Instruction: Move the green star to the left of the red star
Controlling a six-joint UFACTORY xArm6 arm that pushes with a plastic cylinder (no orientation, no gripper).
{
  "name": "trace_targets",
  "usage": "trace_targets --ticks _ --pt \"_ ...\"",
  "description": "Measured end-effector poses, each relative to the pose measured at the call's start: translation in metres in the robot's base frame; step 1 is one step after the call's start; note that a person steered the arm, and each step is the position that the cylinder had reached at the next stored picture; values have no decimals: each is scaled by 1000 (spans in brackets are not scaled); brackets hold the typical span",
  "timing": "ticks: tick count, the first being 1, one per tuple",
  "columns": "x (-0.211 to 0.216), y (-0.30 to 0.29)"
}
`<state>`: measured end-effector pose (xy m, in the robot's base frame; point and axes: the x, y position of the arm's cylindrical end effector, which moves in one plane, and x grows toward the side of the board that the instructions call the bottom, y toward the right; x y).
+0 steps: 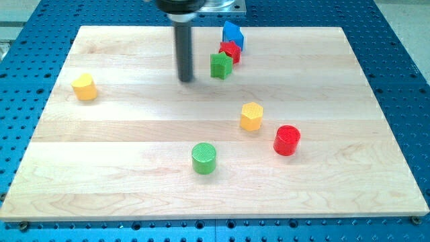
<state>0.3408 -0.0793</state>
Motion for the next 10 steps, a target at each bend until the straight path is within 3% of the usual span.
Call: trace_targets --ticks 1,3,4,5,7,9,10 --pt "-2 -19" --pt "57 80" --pt "51 126" --pt "26 135" --pt "-10 34" --pt "-21 30" --pt "-48 40"
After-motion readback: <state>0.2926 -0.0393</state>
